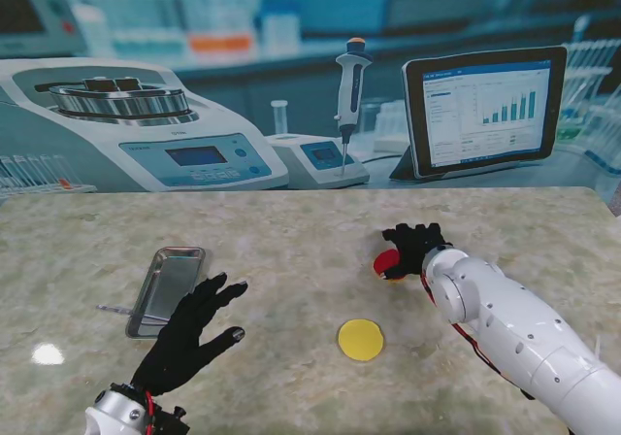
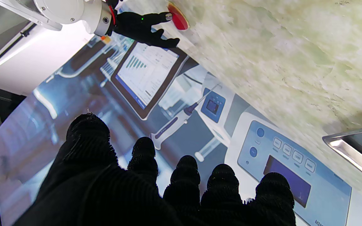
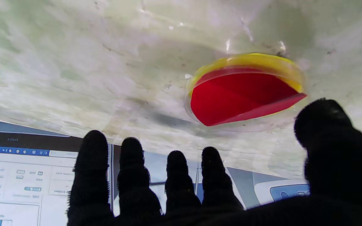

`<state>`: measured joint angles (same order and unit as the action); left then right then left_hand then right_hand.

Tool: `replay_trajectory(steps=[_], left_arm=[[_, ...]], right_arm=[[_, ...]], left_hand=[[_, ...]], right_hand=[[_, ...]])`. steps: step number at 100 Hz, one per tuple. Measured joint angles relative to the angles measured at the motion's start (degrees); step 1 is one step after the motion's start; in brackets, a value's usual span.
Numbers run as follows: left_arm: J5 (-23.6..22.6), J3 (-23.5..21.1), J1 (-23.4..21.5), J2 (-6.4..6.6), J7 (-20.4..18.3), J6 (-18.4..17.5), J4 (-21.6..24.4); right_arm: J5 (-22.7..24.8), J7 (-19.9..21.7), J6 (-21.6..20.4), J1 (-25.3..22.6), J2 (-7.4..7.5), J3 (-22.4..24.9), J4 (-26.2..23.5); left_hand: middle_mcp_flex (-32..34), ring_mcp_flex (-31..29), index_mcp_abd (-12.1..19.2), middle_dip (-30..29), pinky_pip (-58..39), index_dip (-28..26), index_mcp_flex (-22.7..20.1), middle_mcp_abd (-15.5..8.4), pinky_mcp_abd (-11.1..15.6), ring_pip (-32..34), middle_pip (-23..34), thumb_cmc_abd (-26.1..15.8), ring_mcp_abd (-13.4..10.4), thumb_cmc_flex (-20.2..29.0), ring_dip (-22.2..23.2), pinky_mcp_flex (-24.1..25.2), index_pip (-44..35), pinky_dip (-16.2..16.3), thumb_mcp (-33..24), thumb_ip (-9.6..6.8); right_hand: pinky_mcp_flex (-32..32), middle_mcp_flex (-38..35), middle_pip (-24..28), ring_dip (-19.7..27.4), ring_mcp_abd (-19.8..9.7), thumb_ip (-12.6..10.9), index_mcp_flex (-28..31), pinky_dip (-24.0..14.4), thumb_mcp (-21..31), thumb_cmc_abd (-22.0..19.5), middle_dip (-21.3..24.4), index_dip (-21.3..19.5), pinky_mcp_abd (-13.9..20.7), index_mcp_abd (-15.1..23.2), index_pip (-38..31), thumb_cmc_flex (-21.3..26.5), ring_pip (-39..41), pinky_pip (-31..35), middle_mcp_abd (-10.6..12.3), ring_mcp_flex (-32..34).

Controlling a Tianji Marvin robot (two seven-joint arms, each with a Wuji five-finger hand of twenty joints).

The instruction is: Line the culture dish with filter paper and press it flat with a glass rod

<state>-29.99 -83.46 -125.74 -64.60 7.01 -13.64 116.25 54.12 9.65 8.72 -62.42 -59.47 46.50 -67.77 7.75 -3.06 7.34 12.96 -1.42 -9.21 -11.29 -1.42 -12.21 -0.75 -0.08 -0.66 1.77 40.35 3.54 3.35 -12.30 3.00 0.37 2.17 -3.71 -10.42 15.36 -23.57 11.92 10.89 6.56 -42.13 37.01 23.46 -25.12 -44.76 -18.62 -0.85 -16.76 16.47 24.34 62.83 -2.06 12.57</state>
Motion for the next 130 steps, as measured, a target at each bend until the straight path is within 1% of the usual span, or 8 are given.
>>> replay_trajectory(steps=[29, 49, 56, 68, 85, 93, 102, 130], left_arm=[[0.0, 0.0, -0.06, 0.0, 0.0, 0.0, -0.01], [0.08, 0.02, -0.07, 0.0, -0.09, -0.07, -0.03], [0.28, 0.02, -0.06, 0.0, -0.27, -0.16, -0.06], [1.12, -0.03, 0.11, 0.02, -1.04, -0.4, -0.37], [2.09, -0.04, 0.26, 0.06, -1.67, -0.52, -0.72], [2.18, 0.1, 0.31, 0.11, -1.85, -0.61, -0.74], [2.53, 0.55, 0.53, 0.21, -1.95, -0.93, -0.93], [3.19, 1.75, 1.01, 0.3, -2.27, -1.24, -1.25]], right_arm=[[-0.31, -0.22, 0.35, -0.07, -0.22, 0.24, 0.19], [-0.08, -0.13, -0.06, -2.26, -0.31, 3.64, -2.29], [-0.05, 0.35, -0.18, -3.99, -0.3, 5.73, -4.67], [-0.23, 0.9, -0.25, -8.47, -0.37, 10.52, -10.56], [-0.41, 1.72, -0.08, -14.97, -0.36, 14.93, -19.32], [-0.91, 1.56, 0.46, -18.23, -0.47, 16.64, -23.3], [-2.0, 0.1, 1.17, -22.0, -0.74, 18.09, -27.41], [-4.63, -5.44, 1.98, -33.02, -1.86, 21.05, -37.74]], left_hand=[[0.0, 0.0, 0.0, 0.0, 0.0, 0.0, 0.0, 0.0, 0.0, 0.0, 0.0, 0.0, 0.0, 0.0, 0.0, 0.0, 0.0, 0.0, 0.0, 0.0], [0.0, 0.0, 0.0, 0.0, 0.0, 0.0, 0.0, 0.0, 0.0, 0.0, 0.0, 0.0, 0.0, 0.0, 0.0, 0.0, 0.0, 0.0, 0.0, 0.0], [0.0, 0.0, 0.0, 0.0, 0.0, 0.0, 0.0, 0.0, 0.0, 0.0, 0.0, 0.0, 0.0, 0.0, 0.0, 0.0, 0.0, 0.0, 0.0, 0.0], [0.0, 0.0, 0.0, 0.0, 0.0, 0.0, 0.0, 0.0, 0.0, 0.0, 0.0, 0.0, 0.0, 0.0, 0.0, 0.0, 0.0, 0.0, 0.0, 0.0], [0.0, 0.0, 0.0, 0.0, 0.0, 0.0, 0.0, 0.0, 0.0, 0.0, 0.0, 0.0, 0.0, 0.0, 0.0, 0.0, 0.0, 0.0, 0.0, 0.0], [0.0, 0.0, 0.0, 0.0, 0.0, 0.0, 0.0, 0.0, 0.0, 0.0, 0.0, 0.0, 0.0, 0.0, 0.0, 0.0, 0.0, 0.0, 0.0, 0.0], [0.0, 0.0, 0.0, 0.0, 0.0, 0.0, 0.0, 0.0, 0.0, 0.0, 0.0, 0.0, 0.0, 0.0, 0.0, 0.0, 0.0, 0.0, 0.0, 0.0], [0.0, 0.0, 0.0, 0.0, 0.0, 0.0, 0.07, 0.0, 0.0, 0.0, 0.0, 0.0, 0.0, 0.0, 0.0, 0.0, 0.0, 0.0, 0.0, 0.0]], right_hand=[[-0.1, -0.01, 0.3, 0.0, 0.0, 0.0, 0.0, 0.0, 0.6, 0.01, -0.01, -0.04, 0.0, 0.0, -0.01, -0.96, 0.02, 0.0, 0.0, 0.0], [0.18, -0.01, 0.72, 0.0, 0.0, 0.0, 0.0, 0.0, 0.6, -0.04, -0.01, -0.04, 0.0, 0.0, -0.01, -1.71, 0.02, -0.01, 0.0, 0.0], [1.21, -0.01, 0.74, 0.75, 0.0, -0.95, 0.0, 0.32, 0.62, -0.07, 0.24, -0.04, -0.09, 0.0, -0.01, -1.69, -0.61, -1.69, 0.0, -0.41], [2.82, -0.01, 0.83, 2.64, 0.0, -2.68, 0.0, 3.32, 2.15, -0.92, 1.83, 0.28, -1.2, 0.0, -0.01, -1.69, -3.42, -5.39, -0.01, -1.23], [4.11, -0.01, 0.62, 5.06, -0.04, -3.43, 0.0, 6.62, 0.61, -2.33, 5.64, 2.62, -1.34, 0.04, 2.07, -1.31, -6.25, -9.25, -0.02, -1.79], [4.8, -0.01, -0.06, 6.33, -0.06, -4.06, 0.0, 7.83, -0.18, -3.45, 7.71, 3.93, -1.36, 0.04, 2.79, 0.23, -7.5, -10.72, -0.02, -2.41], [5.31, -0.02, -0.66, 6.95, -0.09, -4.64, 0.0, 9.01, -1.67, -3.55, 9.31, 5.68, -1.81, 0.04, 3.48, 0.86, -8.97, -11.96, -0.03, -2.98], [6.08, -0.02, -1.26, 7.6, -0.12, -5.57, 0.0, 9.75, -2.49, -4.59, 10.48, 7.09, -1.95, 0.45, 4.1, 2.69, -8.92, -12.94, -0.04, -3.43]])
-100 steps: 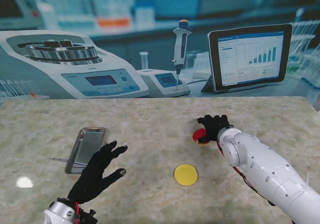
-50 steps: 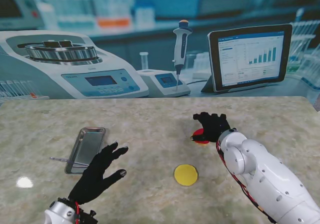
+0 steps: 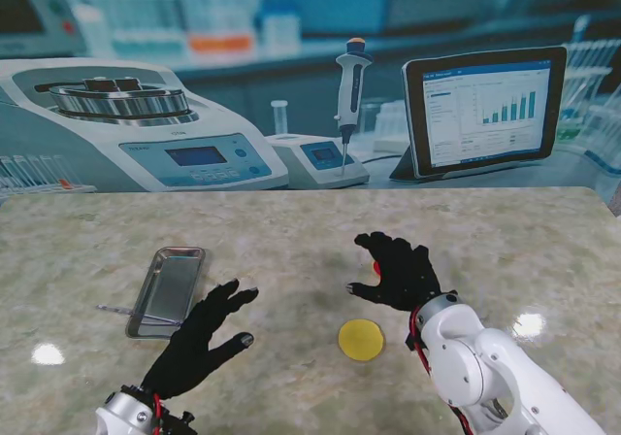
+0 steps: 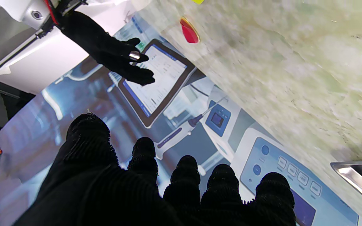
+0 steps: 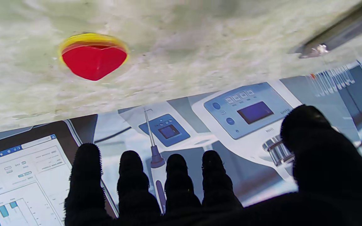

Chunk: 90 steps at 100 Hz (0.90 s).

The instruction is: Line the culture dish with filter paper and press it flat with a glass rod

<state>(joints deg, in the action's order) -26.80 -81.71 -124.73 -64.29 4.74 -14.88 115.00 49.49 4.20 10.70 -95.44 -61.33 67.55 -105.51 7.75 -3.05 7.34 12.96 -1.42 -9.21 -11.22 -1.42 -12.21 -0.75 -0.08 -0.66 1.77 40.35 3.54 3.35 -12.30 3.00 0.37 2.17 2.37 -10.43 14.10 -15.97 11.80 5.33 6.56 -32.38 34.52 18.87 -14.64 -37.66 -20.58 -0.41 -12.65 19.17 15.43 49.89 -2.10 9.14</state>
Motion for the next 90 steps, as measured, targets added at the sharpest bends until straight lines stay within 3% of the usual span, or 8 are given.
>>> replay_trajectory(steps=[15, 50, 71, 90], left_arm=[[-0.43, 0.61, -0.06, 0.0, 0.47, 0.0, -0.31], [-0.71, 1.99, -1.53, -0.31, 3.8, -0.14, -0.2], [-1.41, 2.93, -1.47, -0.66, 6.15, -0.69, -0.32], [-1.45, 4.18, -0.63, -0.99, 8.32, -0.46, -0.98]], right_arm=[[-4.34, -4.91, 0.12, -4.53, -0.66, 0.02, -3.46], [-10.58, -9.52, -4.63, -10.02, -1.9, -2.34, -6.41], [-14.0, -13.38, -9.2, -12.41, -2.72, -3.17, -6.24], [-16.6, -14.62, -10.65, -12.52, -3.34, -3.46, -4.4]], left_hand=[[0.0, 0.0, 0.0, 0.0, 0.0, 0.0, 0.04, 0.0, 0.0, 0.0, 0.0, 0.0, 0.0, 0.0, 0.0, 0.0, 0.0, 0.0, 0.0, 0.0], [0.0, 0.0, 0.0, 0.0, 0.0, 0.71, 0.69, 0.0, 0.0, -0.01, 0.0, 0.0, 0.0, 0.0, 0.6, 0.0, 0.95, 0.18, 0.0, 0.0], [0.0, 0.0, 0.0, 0.0, 0.0, 0.72, 0.7, 0.0, 0.0, -0.01, 0.0, 0.0, 0.0, 0.0, 0.9, 0.0, 0.97, 0.65, 0.0, 0.0], [0.0, 0.0, 0.0, 0.0, 0.01, 0.72, 0.7, 0.0, 0.0, -0.01, 0.0, 0.0, 0.0, 0.0, 1.59, 0.0, 0.97, 1.19, 0.0, 0.0]], right_hand=[[0.38, 0.0, -0.01, 0.06, -0.02, -0.25, 0.0, 0.58, -0.47, -0.02, 0.02, 0.11, -0.03, 0.14, 0.01, 1.14, -0.09, -0.53, -0.57, 0.0], [1.62, 0.0, -1.62, 2.35, -1.05, -2.38, 0.0, 2.81, -0.4, -3.39, 4.72, 3.82, -0.05, 0.15, 1.48, 4.59, -2.8, -3.47, -0.83, -0.6], [2.77, 0.0, -2.22, 2.35, -2.5, -2.49, 0.0, 3.5, -4.26, -6.49, 4.86, 4.01, 0.02, 2.43, 4.2, 4.72, -2.77, -4.12, -0.83, -0.6], [3.35, 0.0, -2.24, 2.35, -3.25, -2.52, 0.0, 3.51, -5.84, -6.58, 4.82, 2.27, 0.19, 2.55, 4.27, 4.73, -2.76, -4.14, -0.66, -1.23]])
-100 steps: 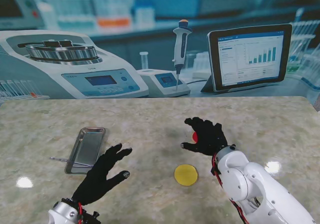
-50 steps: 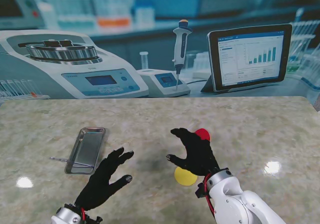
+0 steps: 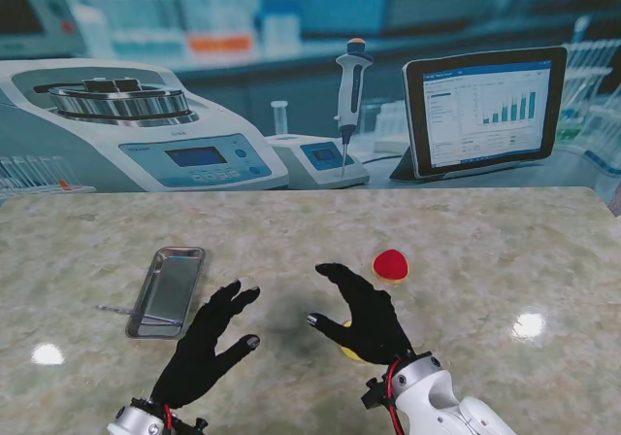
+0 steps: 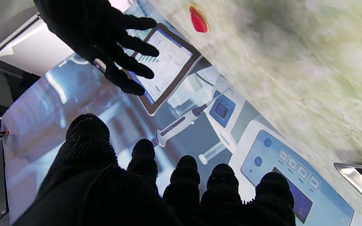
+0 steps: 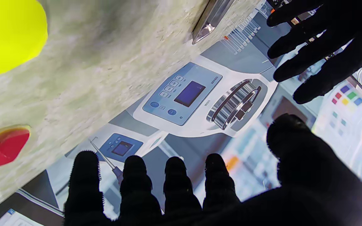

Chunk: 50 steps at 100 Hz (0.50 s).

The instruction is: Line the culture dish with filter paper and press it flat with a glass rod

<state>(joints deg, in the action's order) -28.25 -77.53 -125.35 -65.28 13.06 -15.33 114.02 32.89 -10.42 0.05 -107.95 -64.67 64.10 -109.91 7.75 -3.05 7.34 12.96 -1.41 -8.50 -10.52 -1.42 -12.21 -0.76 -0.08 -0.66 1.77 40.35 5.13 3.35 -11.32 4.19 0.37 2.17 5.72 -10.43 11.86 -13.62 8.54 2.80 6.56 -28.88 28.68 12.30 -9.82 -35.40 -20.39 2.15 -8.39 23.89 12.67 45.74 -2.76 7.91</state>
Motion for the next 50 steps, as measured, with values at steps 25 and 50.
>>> replay_trajectory(steps=[25, 50], left_arm=[[-0.55, 0.51, 1.6, -0.32, 0.45, 1.32, -0.27], [0.08, -1.93, 1.64, -0.47, -1.21, 1.34, 0.7]], right_arm=[[-4.26, 0.24, -4.29, 0.7, -0.26, -1.25, 3.35], [-4.58, 0.81, -4.97, 0.68, -0.25, -1.11, 3.87]], left_hand=[[0.0, 0.0, 0.0, 0.0, 0.0, 0.11, 0.0, 0.0, 0.0, 0.0, 0.0, -0.05, 0.0, 0.0, 0.77, 0.0, 0.67, 0.99, 0.0, 0.0], [0.0, 0.0, -2.28, 4.29, -0.24, -1.55, 0.0, 2.85, 0.0, 1.66, 3.18, -0.05, 0.55, 1.42, 9.53, 0.1, -2.92, 9.62, 0.0, 0.0]], right_hand=[[0.88, 0.0, -3.47, 0.89, -0.17, -0.48, 0.28, 1.5, -3.33, -1.52, -0.01, -0.27, 0.62, 1.56, 7.05, 0.01, -2.69, -3.46, 0.23, -0.7], [1.24, 0.0, -4.49, 1.94, -1.04, -0.49, 0.72, 2.9, -4.26, -2.17, 0.34, 0.73, 0.71, 2.47, 8.38, -0.02, -4.19, -5.16, 0.92, -1.21]])
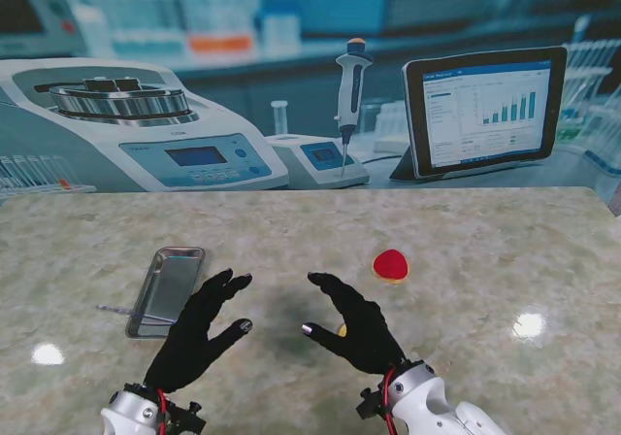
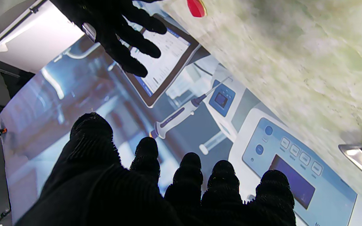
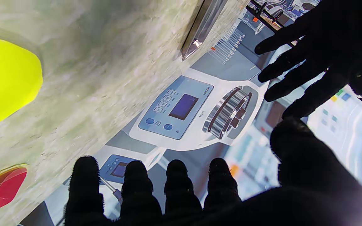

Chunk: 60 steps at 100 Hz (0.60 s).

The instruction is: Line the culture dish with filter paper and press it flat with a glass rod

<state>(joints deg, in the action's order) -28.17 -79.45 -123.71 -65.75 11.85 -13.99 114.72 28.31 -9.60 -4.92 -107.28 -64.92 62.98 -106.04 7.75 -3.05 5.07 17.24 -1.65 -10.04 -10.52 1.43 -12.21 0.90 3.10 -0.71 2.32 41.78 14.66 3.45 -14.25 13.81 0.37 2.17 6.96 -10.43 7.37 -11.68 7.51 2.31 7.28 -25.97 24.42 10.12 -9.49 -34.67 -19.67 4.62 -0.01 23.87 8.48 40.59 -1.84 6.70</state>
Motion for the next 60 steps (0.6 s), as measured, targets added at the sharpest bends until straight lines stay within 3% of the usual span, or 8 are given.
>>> replay_trajectory(steps=[11, 19, 49, 60], left_arm=[[-1.6, -2.21, -0.29, 0.0, -0.88, -0.01, 0.67], [-4.32, -4.42, -0.35, 0.02, -2.34, 0.15, 0.99], [-8.53, -12.93, 1.75, 1.09, -9.99, 1.73, 1.05], [-11.96, -15.57, 2.66, 1.64, -12.12, 2.15, 0.82]], right_arm=[[-0.59, 0.25, -0.33, 0.0, 0.01, 0.01, 0.1], [-0.76, 0.28, -0.65, -0.04, 0.0, 0.17, 0.17], [-1.58, 0.02, -0.94, -0.71, -0.08, 1.19, -0.08], [-1.61, -0.33, -0.94, -1.1, -0.16, 1.58, -0.42]], left_hand=[[0.04, 0.0, -1.04, 1.4, -2.47, -1.37, -0.01, 0.55, -0.13, 1.89, 2.14, 0.09, 0.92, 0.65, 6.57, 0.6, -2.96, 7.8, 0.0, 0.0], [0.05, 0.0, -1.06, 1.88, -3.53, -1.99, -0.01, 0.57, -0.44, 2.58, 3.03, 0.69, 1.0, 0.65, 8.74, 0.85, -4.28, 11.26, 0.0, 0.0], [0.09, 0.0, -1.09, 2.09, -3.92, -2.04, -0.01, 0.57, -0.53, 2.59, 3.46, 1.99, 1.49, 1.37, 9.44, 0.87, -4.37, 12.87, 0.0, 0.02], [0.1, -0.01, -1.09, 2.1, -4.13, -2.07, -0.01, 0.57, -0.53, 2.59, 4.5, 2.59, 1.49, 1.37, 9.45, 0.87, -4.87, 13.71, 0.0, 0.02]], right_hand=[[0.0, 0.0, 0.0, 0.01, -0.42, 0.0, 0.0, 0.03, -0.04, 0.0, 0.03, 0.04, 0.09, 0.32, 0.01, 0.0, -0.05, -0.48, 0.0, 0.0], [0.0, 0.0, 0.0, 0.01, -0.44, 0.0, 0.0, 0.03, -0.06, 0.0, 0.04, 0.06, 0.55, 0.32, 0.01, 0.0, -0.05, -0.49, 0.0, 0.0], [0.0, 0.0, 0.0, 0.02, -0.45, -0.01, 0.0, 0.04, -0.66, -0.62, 0.04, 0.07, 0.57, 0.34, 0.01, 0.03, -0.05, -0.49, 0.02, 0.0], [0.0, 0.0, 0.0, 0.02, -0.45, -0.02, 0.0, 0.04, -0.67, -0.62, 0.04, 0.07, 0.57, 0.34, 0.01, 0.04, -0.05, -0.49, 0.02, 0.0]])
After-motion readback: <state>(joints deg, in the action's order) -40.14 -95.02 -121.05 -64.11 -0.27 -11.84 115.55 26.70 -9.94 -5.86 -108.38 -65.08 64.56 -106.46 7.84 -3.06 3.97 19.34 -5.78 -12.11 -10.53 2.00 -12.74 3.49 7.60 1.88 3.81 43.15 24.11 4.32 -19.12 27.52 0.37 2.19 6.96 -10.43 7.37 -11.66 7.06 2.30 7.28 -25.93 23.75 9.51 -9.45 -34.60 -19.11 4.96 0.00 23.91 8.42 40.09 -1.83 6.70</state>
